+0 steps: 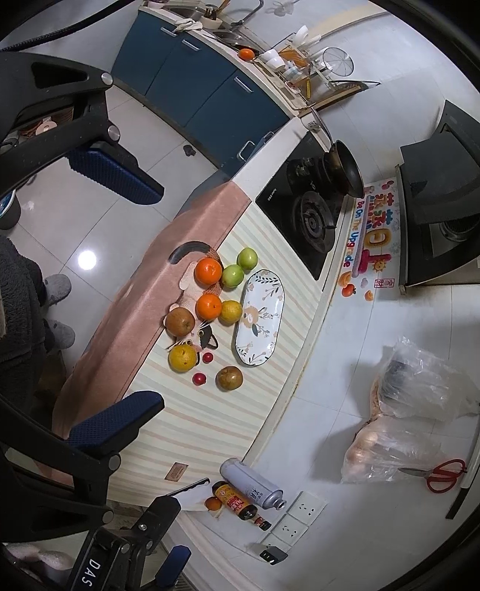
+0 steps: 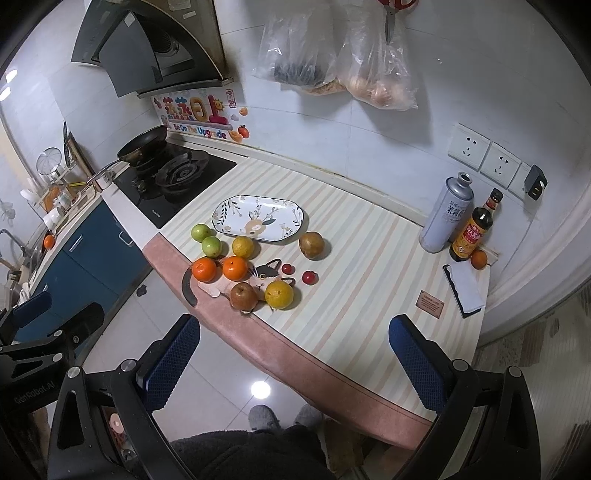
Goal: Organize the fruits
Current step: 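Grasp an orange with the left tool while the right tool grasps a yellow citrus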
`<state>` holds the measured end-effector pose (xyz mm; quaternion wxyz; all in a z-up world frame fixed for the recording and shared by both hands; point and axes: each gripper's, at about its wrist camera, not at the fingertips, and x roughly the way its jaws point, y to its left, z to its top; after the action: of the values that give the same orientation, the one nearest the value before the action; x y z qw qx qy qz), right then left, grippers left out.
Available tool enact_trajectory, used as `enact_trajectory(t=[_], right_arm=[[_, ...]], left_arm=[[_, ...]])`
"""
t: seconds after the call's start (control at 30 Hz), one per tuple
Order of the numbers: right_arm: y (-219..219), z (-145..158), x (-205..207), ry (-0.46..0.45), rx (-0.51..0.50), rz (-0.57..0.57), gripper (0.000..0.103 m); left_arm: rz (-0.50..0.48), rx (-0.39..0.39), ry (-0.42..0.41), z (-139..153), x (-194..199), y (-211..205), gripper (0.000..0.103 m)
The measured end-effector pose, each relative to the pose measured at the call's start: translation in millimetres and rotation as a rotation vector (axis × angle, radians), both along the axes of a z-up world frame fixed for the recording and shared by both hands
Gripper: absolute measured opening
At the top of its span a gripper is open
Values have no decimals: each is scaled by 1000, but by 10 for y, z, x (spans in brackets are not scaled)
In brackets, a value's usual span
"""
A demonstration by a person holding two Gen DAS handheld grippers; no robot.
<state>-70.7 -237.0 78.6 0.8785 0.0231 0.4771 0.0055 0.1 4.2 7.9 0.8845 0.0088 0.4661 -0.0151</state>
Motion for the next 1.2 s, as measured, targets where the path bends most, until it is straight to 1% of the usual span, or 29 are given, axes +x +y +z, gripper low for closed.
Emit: enact_trajectory(t=[0.13, 0.23, 0.27, 0.3, 0.37, 0.4, 0.43, 0.53, 0.57, 0.63, 0.73, 0.8, 0.9, 0.97, 1.0, 1.07, 1.17, 1.2], right_arm=[[-76, -22, 60, -8, 36, -9, 103], [-168, -127, 193, -2, 89, -12, 103], [-190, -192, 248, 3, 109, -9, 103], [-207, -268, 307, 12, 128, -3, 103], [-228, -448, 447, 39, 160, 10, 103], [-230, -583, 541, 58, 178, 19, 103], [-229, -681, 609, 74, 185, 25, 103], [-200, -1057, 889, 122, 198, 36, 103], [-171, -1186, 984, 139, 195, 35, 103], [-133, -1495, 1201, 184, 194, 23, 103], [-101, -2002, 1520, 284, 225, -7, 102], [-94, -2323, 1689, 342, 234, -31, 100], [-42, -2752, 1915, 405, 237, -76, 97], [-9, -3043, 2054, 457, 247, -125, 95], [15, -3148, 2102, 477, 260, -140, 95], [37, -3286, 2169, 506, 262, -169, 94], [79, -3498, 2251, 554, 267, -221, 92], [81, -3540, 2273, 566, 276, -233, 91]], left_arm=[[15, -3, -9, -11, 21, 24, 103], [68, 1, -45, -50, 109, 75, 103], [92, 6, -63, -78, 154, 102, 103], [121, 28, -72, -123, 215, 128, 103], [174, 66, -76, -228, 353, 199, 103], [197, 83, -78, -276, 414, 241, 103], [221, 106, -67, -355, 493, 279, 103], [274, 148, -17, -639, 743, 423, 103], [285, 160, 19, -772, 855, 483, 103], [293, 165, 67, -971, 1017, 574, 103], [290, 171, 165, -1365, 1344, 726, 103], [282, 170, 226, -1588, 1509, 784, 103], [257, 125, 308, -1948, 1825, 907, 103], [239, 70, 375, -2219, 2069, 994, 101], [229, 50, 399, -2304, 2138, 1010, 100], [197, 4, 455, -2535, 2345, 1028, 94], [135, -44, 509, -2797, 2611, 975, 93], [115, -49, 523, -2879, 2693, 946, 92]])
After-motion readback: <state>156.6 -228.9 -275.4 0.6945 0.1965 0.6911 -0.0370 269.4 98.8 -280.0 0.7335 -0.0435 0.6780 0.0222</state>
